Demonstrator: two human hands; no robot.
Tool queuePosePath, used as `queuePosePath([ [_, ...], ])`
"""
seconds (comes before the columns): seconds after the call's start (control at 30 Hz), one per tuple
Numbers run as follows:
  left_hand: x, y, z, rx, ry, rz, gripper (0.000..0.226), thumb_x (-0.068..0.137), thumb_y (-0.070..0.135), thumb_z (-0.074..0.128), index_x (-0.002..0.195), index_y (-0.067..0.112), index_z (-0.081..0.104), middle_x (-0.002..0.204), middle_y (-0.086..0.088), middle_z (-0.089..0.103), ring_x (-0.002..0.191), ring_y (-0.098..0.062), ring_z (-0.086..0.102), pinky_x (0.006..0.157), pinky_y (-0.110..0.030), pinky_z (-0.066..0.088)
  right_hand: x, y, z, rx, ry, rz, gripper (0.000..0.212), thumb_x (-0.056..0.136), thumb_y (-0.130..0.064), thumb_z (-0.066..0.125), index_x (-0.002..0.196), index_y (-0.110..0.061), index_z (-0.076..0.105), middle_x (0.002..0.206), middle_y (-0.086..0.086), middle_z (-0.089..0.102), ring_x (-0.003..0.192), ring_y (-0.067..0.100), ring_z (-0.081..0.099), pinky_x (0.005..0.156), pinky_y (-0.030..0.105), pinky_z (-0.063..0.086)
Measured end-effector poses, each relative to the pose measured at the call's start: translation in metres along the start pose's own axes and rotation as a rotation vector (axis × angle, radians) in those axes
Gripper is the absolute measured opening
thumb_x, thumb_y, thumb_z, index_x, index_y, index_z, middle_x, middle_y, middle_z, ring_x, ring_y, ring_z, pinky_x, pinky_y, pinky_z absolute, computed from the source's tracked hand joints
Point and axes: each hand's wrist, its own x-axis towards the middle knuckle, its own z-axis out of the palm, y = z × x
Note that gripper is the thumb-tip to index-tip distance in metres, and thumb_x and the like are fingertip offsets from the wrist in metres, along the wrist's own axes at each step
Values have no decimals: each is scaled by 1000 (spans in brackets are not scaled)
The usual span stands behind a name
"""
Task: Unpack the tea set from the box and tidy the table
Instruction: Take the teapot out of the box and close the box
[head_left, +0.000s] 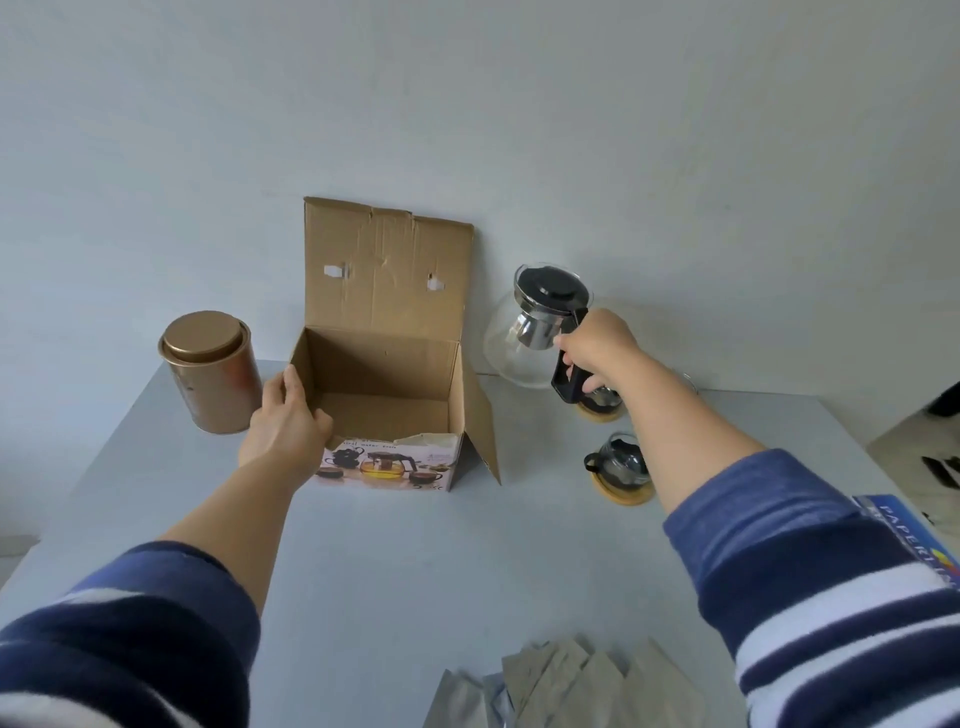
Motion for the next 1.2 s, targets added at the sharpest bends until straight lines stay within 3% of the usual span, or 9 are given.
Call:
queuePosePath([
  [0.27, 2, -1, 2, -12, 37, -2, 58, 93, 22, 41, 147, 16, 20, 151, -4, 26, 107, -39, 54, 81, -43, 48, 22, 75, 59, -74, 50, 144, 35, 94, -26, 55, 118, -1, 54, 118, 19, 64, 100, 41, 65, 86, 48, 55],
  [0.6, 2, -3, 5, -2, 77, -11, 60, 94, 23, 40, 150, 19, 17, 153, -2, 24, 106, -37, 54, 77, -41, 46, 39, 89, 81, -13, 105, 205, 34, 93, -23, 58, 119, -1, 54, 117, 20, 65, 105, 40, 62, 88, 46, 53],
  [0.7, -1, -2, 4, -1, 81, 6, 61, 95, 23, 40, 150, 19, 17, 153, -2, 25, 108, -37, 54, 79, -43, 48, 38, 89, 82, 23, 132, 230, 52, 90, -26, 63, 132, -2, 42, 130, 19, 57, 116, 39, 56, 91, 45, 48],
  [0.8, -5, -2, 5, -49, 134, 16, 64, 93, 23, 46, 151, 17, 18, 154, -6, 27, 123, -38, 47, 93, -51, 45, 19, 89, 88, -7, 271, 256, 82, 82, -33, 69, 145, -15, 21, 144, 17, 34, 128, 39, 38, 96, 51, 42],
  [0.9, -16, -1, 8, -214, 257, -180, 85, 87, 32, 60, 152, 14, 9, 157, -9, 23, 139, -35, 33, 108, -54, 34, -13, 85, 111, 293, 281, 329, 73, 82, -20, 66, 142, -17, 24, 143, 14, 29, 128, 35, 33, 98, 47, 40],
  [1.0, -22, -5, 11, -497, 241, -418, 94, 80, 42, 66, 150, 6, 14, 153, -13, 31, 138, -33, 36, 109, -51, 35, -37, 76, 137, 817, 9, 598, 61, 88, -17, 59, 140, -10, 26, 132, 17, 47, 119, 36, 50, 101, 43, 42],
  [1.03, -22, -6, 11, -550, 226, -439, 91, 80, 43, 66, 148, 5, 18, 151, -13, 36, 135, -33, 40, 107, -50, 38, -43, 71, 141, 959, -83, 698, 54, 92, -21, 54, 138, -9, 29, 120, 18, 54, 109, 34, 57, 97, 44, 45],
  [1.1, -24, -7, 8, -621, 242, -423, 83, 82, 38, 66, 146, 5, 23, 145, -13, 43, 129, -34, 47, 103, -46, 43, -48, 67, 149, 1072, -199, 736, 42, 96, -24, 50, 133, -9, 38, 105, 18, 63, 85, 30, 62, 74, 39, 50],
  [1.2, -32, -6, -2, -621, 282, -316, 76, 86, 22, 63, 146, 9, 18, 136, -9, 50, 121, -31, 53, 89, -37, 44, -46, 63, 154, 1124, -246, 702, 32, 95, -21, 52, 125, -11, 49, 116, 15, 66, 89, 27, 64, 57, 33, 44],
])
